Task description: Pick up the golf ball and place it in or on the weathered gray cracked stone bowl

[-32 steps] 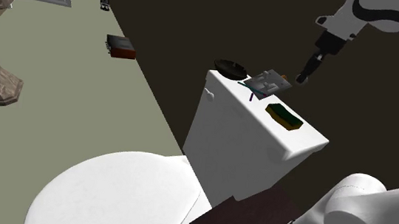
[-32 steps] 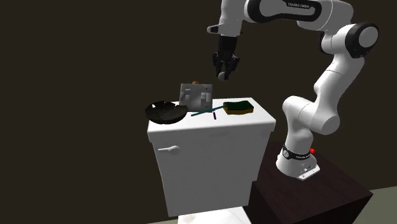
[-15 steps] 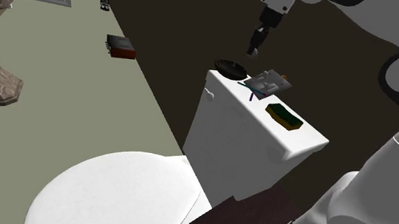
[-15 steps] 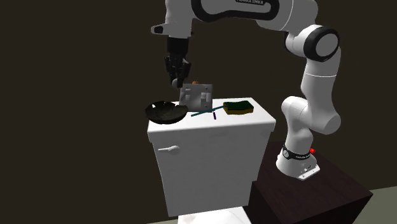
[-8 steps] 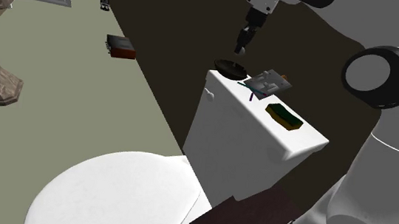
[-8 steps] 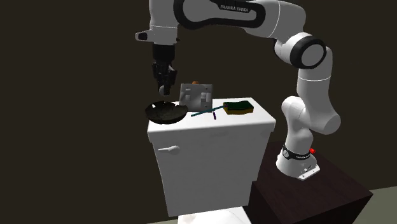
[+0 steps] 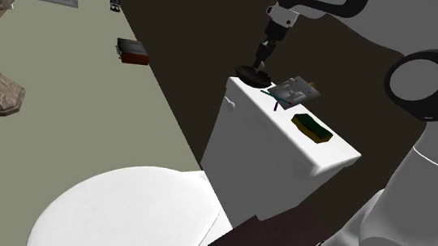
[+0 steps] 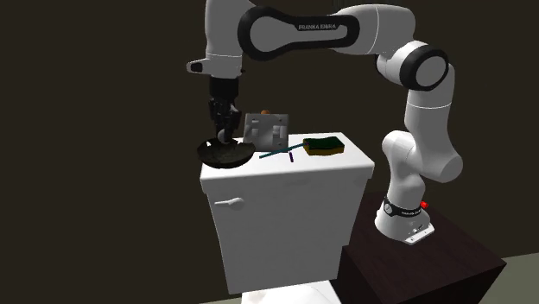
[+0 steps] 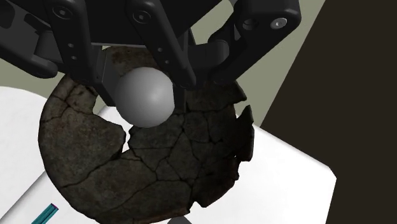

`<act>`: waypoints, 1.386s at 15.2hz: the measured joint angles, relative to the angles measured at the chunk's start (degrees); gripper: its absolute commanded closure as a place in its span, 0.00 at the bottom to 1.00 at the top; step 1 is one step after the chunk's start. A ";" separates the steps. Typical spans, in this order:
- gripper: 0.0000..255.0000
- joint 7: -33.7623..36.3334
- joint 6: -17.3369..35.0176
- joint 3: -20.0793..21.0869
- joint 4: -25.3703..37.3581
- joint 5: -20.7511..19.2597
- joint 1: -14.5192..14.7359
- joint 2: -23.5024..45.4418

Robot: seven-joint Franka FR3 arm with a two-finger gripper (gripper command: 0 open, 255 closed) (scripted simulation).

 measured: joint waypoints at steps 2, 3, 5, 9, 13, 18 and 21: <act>1.00 -0.04 2.02 0.03 -2.43 -0.14 0.15 -0.42; 1.00 -0.05 2.50 0.04 -3.01 -0.18 0.17 -0.52; 1.00 -0.07 2.82 0.04 -3.30 -0.17 0.17 -0.51; 1.00 -0.09 2.94 0.03 -3.41 -0.16 0.17 -0.51; 0.00 -0.09 2.95 0.03 -3.42 -0.16 0.17 -0.52; 0.00 0.07 0.68 0.01 -1.18 -0.21 0.14 -0.60; 0.00 -0.24 -3.98 -0.21 4.45 0.21 -0.45 0.41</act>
